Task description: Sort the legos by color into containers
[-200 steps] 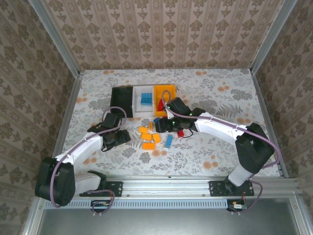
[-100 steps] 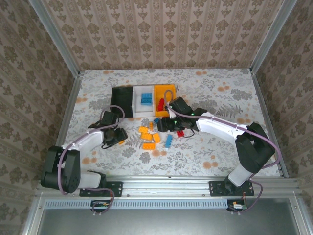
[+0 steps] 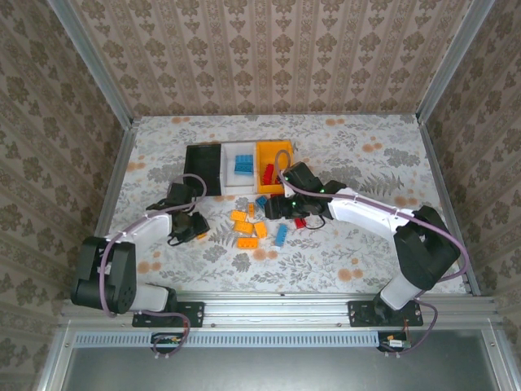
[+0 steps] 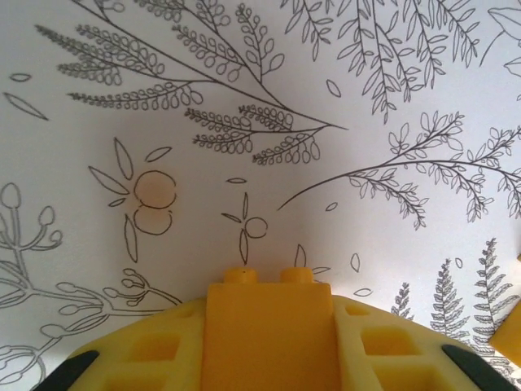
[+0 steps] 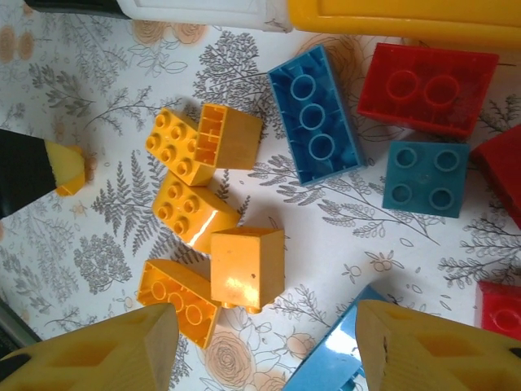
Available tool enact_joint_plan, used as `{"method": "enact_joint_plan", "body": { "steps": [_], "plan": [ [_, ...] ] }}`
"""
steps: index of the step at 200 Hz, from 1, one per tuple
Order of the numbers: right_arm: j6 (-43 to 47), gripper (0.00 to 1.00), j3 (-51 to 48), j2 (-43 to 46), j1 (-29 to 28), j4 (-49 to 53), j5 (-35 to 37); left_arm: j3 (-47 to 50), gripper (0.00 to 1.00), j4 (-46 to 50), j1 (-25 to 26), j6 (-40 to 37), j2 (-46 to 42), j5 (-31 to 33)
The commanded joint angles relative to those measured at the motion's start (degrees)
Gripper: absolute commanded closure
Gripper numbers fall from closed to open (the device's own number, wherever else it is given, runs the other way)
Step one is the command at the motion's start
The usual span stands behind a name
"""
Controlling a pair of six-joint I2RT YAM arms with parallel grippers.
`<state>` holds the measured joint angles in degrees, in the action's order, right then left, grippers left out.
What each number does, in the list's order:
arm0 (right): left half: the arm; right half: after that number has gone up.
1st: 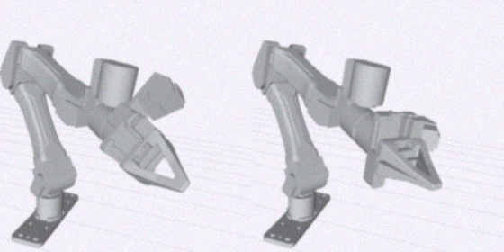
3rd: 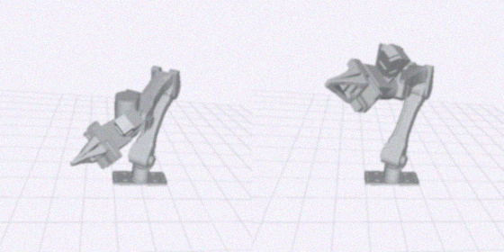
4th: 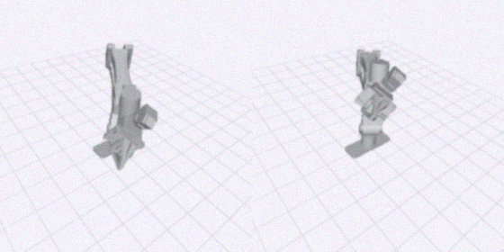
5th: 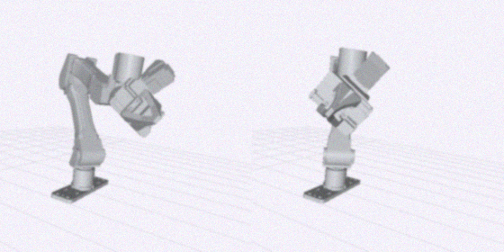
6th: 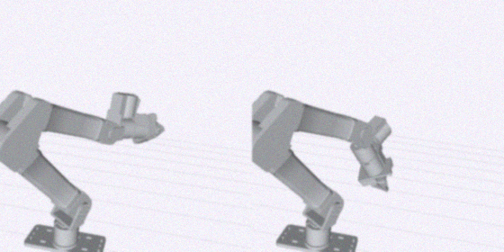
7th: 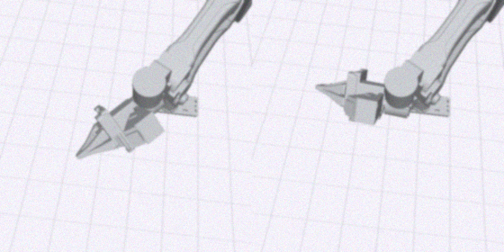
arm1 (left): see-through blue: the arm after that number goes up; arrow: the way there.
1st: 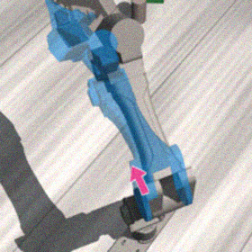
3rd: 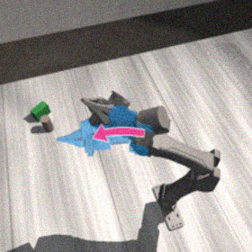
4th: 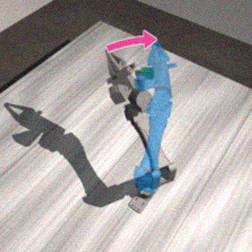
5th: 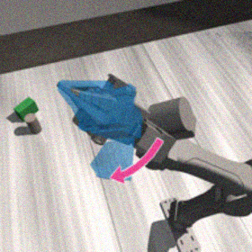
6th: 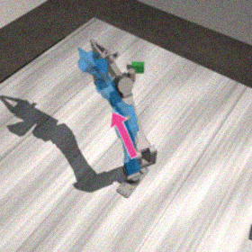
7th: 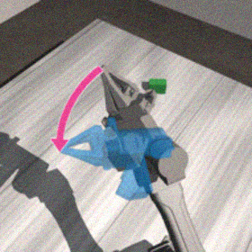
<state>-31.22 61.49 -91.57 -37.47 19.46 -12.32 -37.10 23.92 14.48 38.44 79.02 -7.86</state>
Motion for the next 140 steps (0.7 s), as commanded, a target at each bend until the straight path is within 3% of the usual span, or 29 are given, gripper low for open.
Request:
{"method": "enact_joint_plan", "body": {
  "steps": [1,36,91,126,140],
  "plan": [
    [1.0,0.39,-1.1,3.0,0.4,1.5,2.2,-5.1,0.73,0.4,-0.9,-3.2,-0.1,-3.7],
    [1.1,0.39,-3.1,4.2,0.4,2.5,3.2,-17.7,0.71,2.6,-3.2,-8.6,1.3,-4.2],
    [0.3,0.39,-6.2,7.4,0.4,3.6,4.9,-38.4,0.72,5.7,-7.2,-14.5,19.4,-5.4],
    [1.7,0.39,-6.1,9.9,0.7,6.3,7.5,-45.1,0.73,6.6,-7.2,-15.4,27.7,-6.0],
    [1.6,0.39,-6.2,10.5,1.0,6.4,7.6,-46.3,0.64,6.6,-7.1,-15.2,29.7,-6.4]
  ]
}}
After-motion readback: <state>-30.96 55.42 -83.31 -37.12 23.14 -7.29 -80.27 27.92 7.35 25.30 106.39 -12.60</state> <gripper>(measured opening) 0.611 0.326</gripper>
